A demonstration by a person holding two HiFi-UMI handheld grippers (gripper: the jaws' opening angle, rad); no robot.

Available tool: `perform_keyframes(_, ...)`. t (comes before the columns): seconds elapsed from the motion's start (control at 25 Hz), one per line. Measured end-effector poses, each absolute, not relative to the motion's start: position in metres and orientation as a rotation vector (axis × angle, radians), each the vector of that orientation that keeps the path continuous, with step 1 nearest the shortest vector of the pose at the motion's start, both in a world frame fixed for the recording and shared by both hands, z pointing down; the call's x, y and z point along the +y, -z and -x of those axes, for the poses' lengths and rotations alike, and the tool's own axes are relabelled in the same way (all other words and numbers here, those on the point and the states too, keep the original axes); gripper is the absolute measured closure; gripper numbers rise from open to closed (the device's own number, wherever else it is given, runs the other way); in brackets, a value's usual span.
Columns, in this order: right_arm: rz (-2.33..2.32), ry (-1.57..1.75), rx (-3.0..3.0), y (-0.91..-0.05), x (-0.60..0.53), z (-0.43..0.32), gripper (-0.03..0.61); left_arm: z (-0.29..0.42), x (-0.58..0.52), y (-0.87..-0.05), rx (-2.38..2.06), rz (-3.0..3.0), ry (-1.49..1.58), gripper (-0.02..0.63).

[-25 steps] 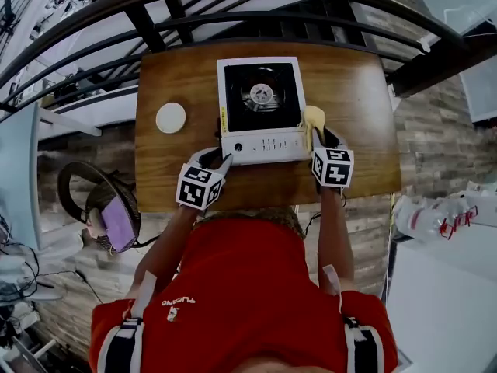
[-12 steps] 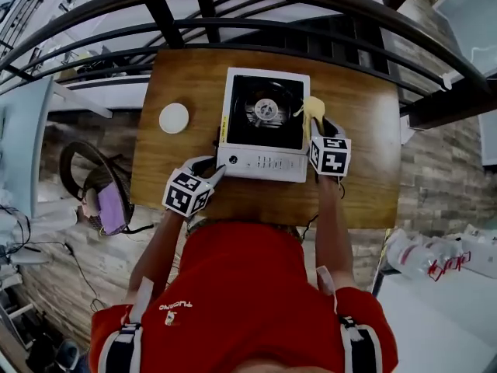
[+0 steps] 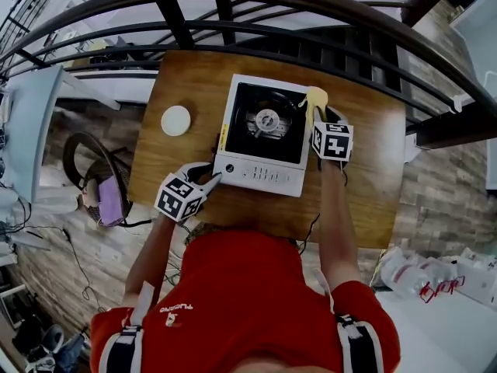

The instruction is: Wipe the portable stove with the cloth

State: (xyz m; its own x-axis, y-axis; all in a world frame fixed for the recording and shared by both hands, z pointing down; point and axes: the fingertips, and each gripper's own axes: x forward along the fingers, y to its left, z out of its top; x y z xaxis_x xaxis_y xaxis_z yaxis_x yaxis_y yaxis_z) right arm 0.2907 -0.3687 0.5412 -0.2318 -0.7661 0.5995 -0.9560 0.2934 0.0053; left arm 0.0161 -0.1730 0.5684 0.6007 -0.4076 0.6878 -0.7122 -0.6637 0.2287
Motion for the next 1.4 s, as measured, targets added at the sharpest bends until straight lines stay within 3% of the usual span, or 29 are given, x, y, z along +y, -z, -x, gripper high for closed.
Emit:
perform_keyframes(0.8, -1.224, -0.257, -2.075, -0.539, -0.461, -0.277, 0.492, -0.014, -0.175, -0.565, -0.89, -2.311, -0.807, 0.485)
perform_keyframes(1.4, -0.722, -0.028, -2.091, -0.538, -0.478, -0.155, 0.492, -0.014, -0.175, -0.559, -0.876, -2.324, -0.788, 0.486)
